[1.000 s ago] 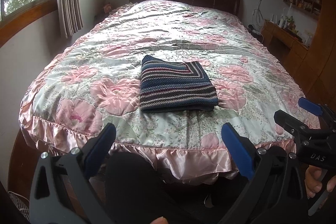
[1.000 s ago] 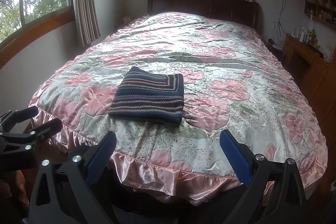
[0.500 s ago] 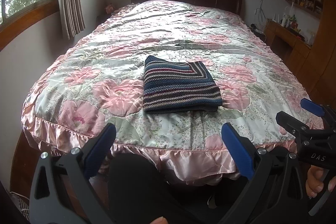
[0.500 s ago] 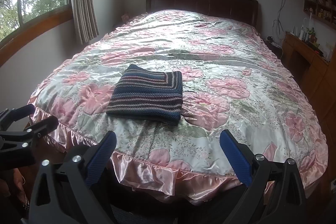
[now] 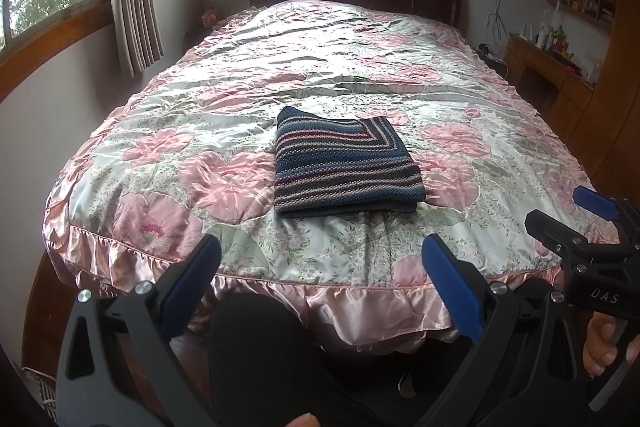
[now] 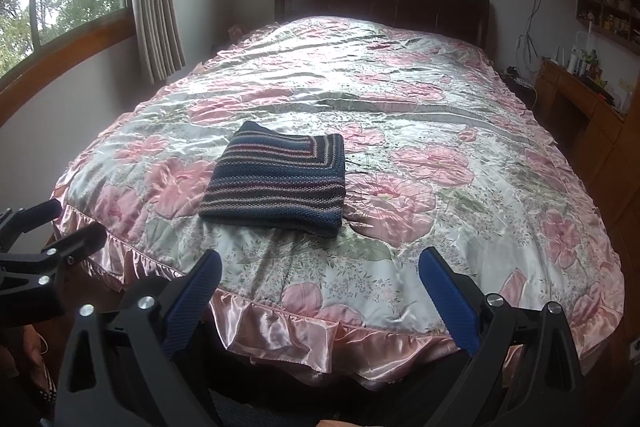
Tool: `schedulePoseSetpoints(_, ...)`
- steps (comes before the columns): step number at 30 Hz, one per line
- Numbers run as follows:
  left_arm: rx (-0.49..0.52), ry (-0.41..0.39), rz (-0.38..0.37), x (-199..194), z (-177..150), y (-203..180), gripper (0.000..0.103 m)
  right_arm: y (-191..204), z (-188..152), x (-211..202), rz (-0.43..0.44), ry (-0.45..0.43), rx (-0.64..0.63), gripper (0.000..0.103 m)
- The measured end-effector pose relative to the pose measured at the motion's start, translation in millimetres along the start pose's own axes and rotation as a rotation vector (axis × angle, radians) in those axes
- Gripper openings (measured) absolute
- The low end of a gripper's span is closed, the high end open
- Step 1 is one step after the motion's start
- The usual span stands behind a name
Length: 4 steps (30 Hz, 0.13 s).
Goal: Fold small clothes
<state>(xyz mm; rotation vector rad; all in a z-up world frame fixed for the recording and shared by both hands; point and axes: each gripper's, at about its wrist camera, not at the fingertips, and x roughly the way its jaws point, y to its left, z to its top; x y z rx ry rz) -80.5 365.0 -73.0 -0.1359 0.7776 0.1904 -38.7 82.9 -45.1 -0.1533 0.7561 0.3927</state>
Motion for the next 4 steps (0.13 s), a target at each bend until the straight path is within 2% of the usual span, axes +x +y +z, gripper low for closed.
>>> schedulePoseSetpoints(4,0.004,-0.001,0.001,-0.2,0.6,-0.2,0.100,1.0,-0.2,-0.9,0.004,0.000,0.001,0.099)
